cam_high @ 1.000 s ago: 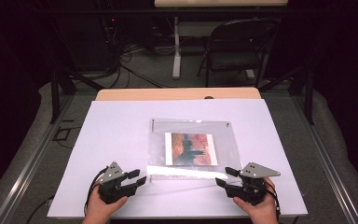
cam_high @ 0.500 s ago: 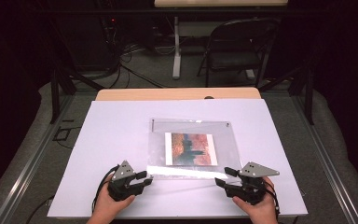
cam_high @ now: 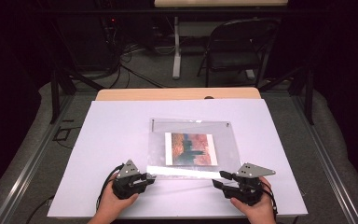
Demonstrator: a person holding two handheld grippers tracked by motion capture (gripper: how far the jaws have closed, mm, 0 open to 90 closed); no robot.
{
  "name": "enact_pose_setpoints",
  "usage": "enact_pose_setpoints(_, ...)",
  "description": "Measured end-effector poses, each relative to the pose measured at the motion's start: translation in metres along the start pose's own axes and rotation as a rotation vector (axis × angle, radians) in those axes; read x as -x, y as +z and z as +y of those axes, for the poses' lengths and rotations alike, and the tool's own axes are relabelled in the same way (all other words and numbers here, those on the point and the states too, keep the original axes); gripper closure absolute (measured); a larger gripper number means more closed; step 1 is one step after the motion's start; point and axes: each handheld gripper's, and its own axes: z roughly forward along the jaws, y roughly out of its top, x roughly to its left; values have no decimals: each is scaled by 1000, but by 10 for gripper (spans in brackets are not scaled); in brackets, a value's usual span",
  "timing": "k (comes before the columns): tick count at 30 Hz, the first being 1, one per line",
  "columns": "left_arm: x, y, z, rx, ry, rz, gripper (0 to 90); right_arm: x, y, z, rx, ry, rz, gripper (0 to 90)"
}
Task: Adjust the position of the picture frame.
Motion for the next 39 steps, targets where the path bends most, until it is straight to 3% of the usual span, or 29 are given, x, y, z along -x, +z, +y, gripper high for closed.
enact_pose_setpoints(14,-1,8,2,-11,9,6,798,-10,12,-1,-65,20,41,664)
enact_pose_setpoints(26,-1,3,5,6,-16,-17,805,-10,24,-2,-155,37,51,900)
enact_pose_setpoints(35,3,0,7,19,-7,-53,808,-3,28,-3,-208,111,55,900)
enact_pose_setpoints(39,10,0,8,17,11,-69,812,4,33,0,-231,186,57,900)
